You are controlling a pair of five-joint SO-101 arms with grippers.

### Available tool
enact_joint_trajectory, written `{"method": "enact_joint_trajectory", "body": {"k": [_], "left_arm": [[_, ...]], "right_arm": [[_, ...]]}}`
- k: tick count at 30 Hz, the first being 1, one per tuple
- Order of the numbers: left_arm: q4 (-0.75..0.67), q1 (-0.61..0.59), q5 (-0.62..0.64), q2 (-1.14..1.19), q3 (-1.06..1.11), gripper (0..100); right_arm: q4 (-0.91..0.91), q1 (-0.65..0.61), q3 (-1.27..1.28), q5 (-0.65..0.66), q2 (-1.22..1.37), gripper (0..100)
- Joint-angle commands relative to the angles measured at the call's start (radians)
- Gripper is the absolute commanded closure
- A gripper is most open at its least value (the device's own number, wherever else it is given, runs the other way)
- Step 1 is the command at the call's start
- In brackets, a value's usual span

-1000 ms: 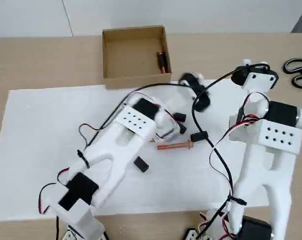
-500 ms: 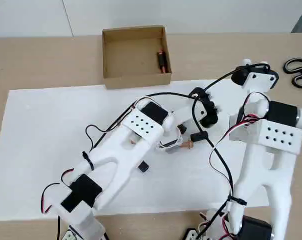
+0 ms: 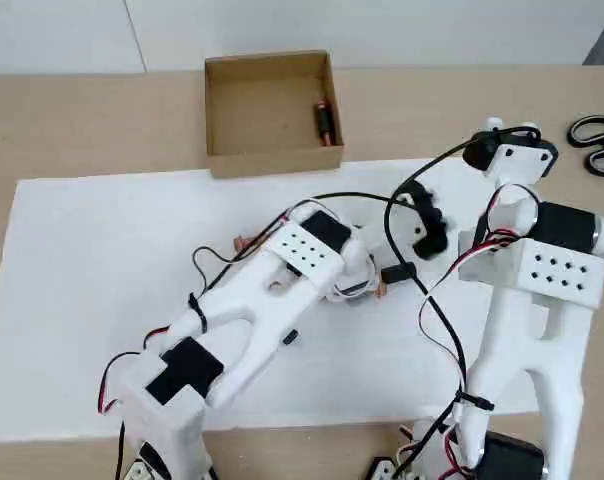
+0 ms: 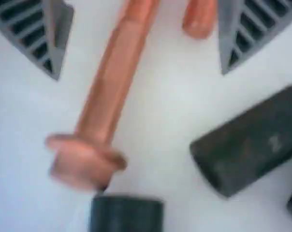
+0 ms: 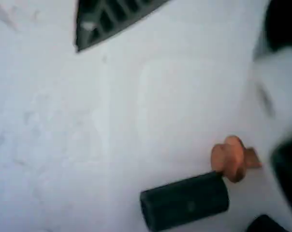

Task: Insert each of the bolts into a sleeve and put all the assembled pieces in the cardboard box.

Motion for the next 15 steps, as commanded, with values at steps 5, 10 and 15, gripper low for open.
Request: {"method": "enact_joint_trajectory", "body": {"k": [5, 10, 15], "left_arm": [[-0.063, 0.006, 0.002, 0.057, -0.044, 80], [-0.061, 0.000, 0.002, 0.123, -0.081, 80], [-0.074, 0.005, 0.003, 0.157, -0.094, 80]], "right_arm": [[-0.016, 0.004, -0.005, 0.008, -0.002, 77.8], [-0.016, 0.004, -0.005, 0.008, -0.002, 77.8], [-0.016, 0.004, -0.005, 0.008, -0.002, 77.8]]}}
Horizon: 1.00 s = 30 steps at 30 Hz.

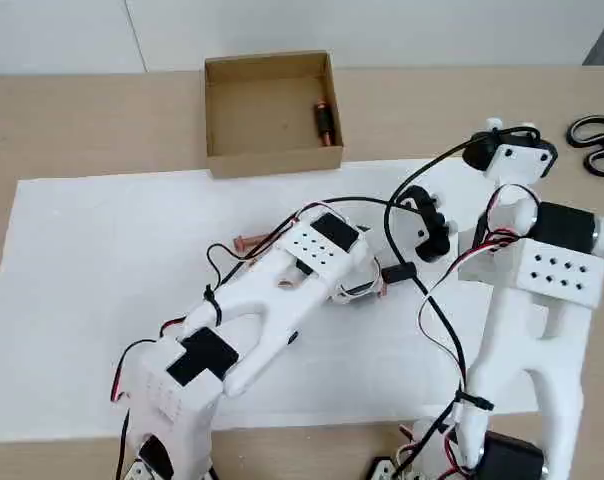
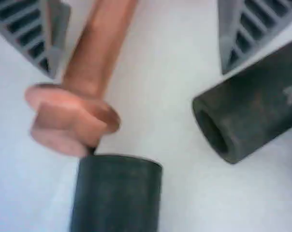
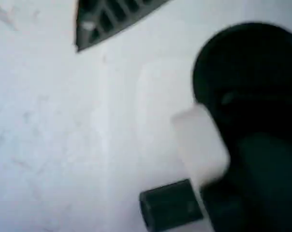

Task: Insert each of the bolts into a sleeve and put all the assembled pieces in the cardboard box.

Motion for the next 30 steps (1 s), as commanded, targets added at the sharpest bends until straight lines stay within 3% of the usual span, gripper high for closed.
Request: {"method": "enact_joint_trajectory", "body": {"k": [1, 12, 30], "left_arm": [[-0.035, 0.005, 0.003, 0.015, -0.033, 80], [-0.035, 0.006, 0.003, 0.020, -0.042, 99], [0.110, 0.071, 0.003, -0.069, -0.071, 99]], "right_arm": [[-0.016, 0.004, -0.005, 0.008, -0.002, 77.8], [-0.016, 0.002, -0.005, 0.008, -0.004, 77.8], [-0.015, 0.002, -0.005, 0.008, -0.004, 77.8]]}}
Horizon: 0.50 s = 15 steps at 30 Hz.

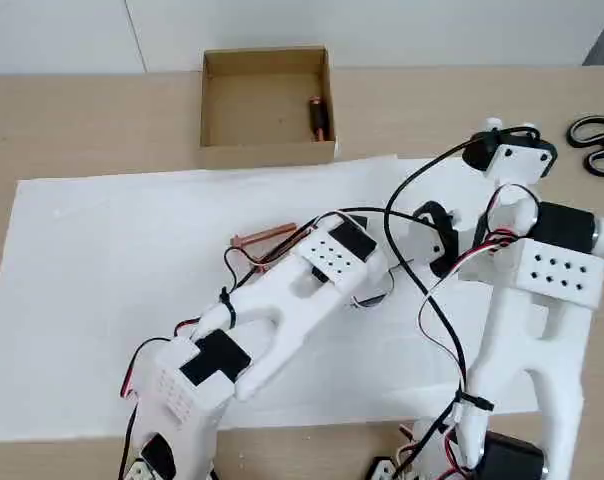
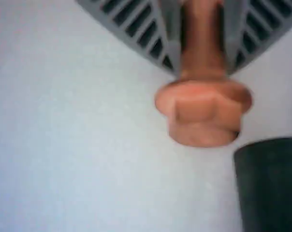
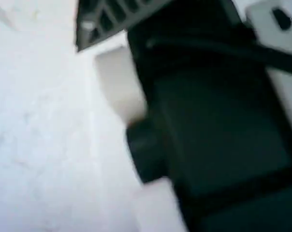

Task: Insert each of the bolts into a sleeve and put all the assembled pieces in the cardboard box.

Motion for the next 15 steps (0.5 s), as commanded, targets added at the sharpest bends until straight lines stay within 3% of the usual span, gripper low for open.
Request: {"method": "enact_joint_trajectory", "body": {"k": [1, 9, 15], "left_arm": [[0.044, 0.015, -0.003, -0.115, -0.028, 99], [0.092, 0.009, 0.032, -0.281, -0.027, 99], [0.129, -0.074, 0.135, -0.445, -0.027, 99]], "right_arm": [[-0.015, 0.002, -0.005, 0.008, -0.004, 77.8], [-0.015, -0.025, -0.002, 0.009, -0.002, 77.8], [-0.016, -0.148, 0.017, 0.009, -0.002, 77.8]]}}
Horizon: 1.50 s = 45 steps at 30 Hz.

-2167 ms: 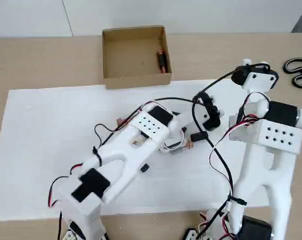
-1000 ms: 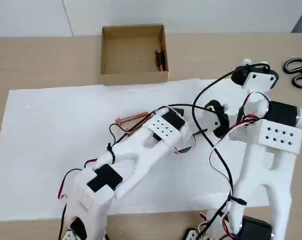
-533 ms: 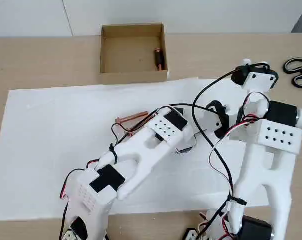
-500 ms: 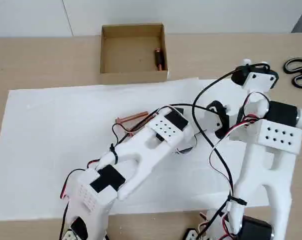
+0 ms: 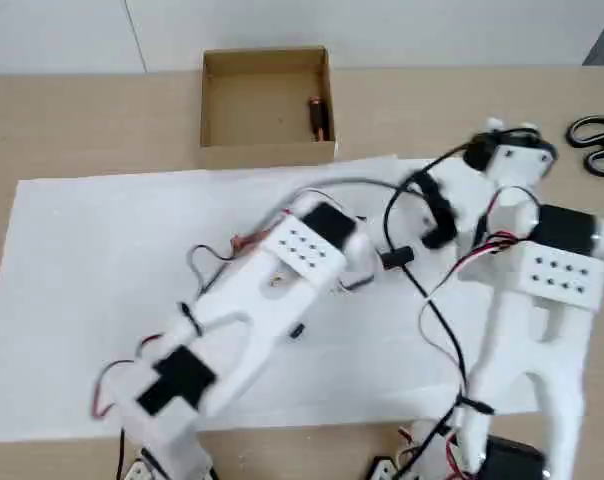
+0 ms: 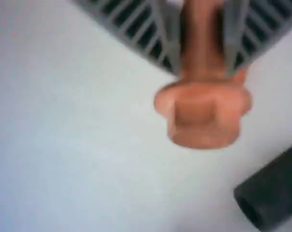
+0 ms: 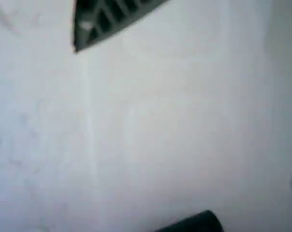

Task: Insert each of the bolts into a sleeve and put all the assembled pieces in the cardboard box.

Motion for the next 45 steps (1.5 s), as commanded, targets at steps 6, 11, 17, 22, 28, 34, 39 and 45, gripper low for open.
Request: {"method": "enact_joint_trajectory", "body": {"k": [6, 11, 17, 22, 28, 34, 39, 45], "left_arm": [[0.043, -0.193, 0.206, -0.358, -0.028, 99], [0.089, -0.204, 0.207, -0.377, -0.021, 99], [-0.034, -0.201, 0.209, -0.377, 0.179, 99], [-0.110, -0.167, 0.209, -0.379, 0.254, 99], [-0.124, -0.173, 0.210, -0.379, 0.252, 99], [-0.117, -0.331, 0.313, -0.390, 0.252, 99], [-0.081, -0.413, 0.393, -0.391, 0.251, 99], [-0.041, -0.476, 0.436, -0.391, 0.228, 99]], "right_arm": [[-0.030, -0.277, 0.006, 0.006, 0.002, 77.8], [-0.062, -0.308, 0.006, 0.002, 0.002, 77.8], [-0.119, 0.036, 0.006, -0.032, -0.007, 77.8], [-0.176, 0.211, 0.066, 0.060, -0.073, 77.8], [-0.162, 0.042, 0.241, 0.071, -0.286, 77.8], [-0.200, -0.199, 0.331, -0.025, -0.357, 77.8], [-0.260, -0.306, 0.356, -0.089, -0.357, 77.8], [-0.357, -0.423, 0.413, -0.104, -0.357, 77.8]]}}
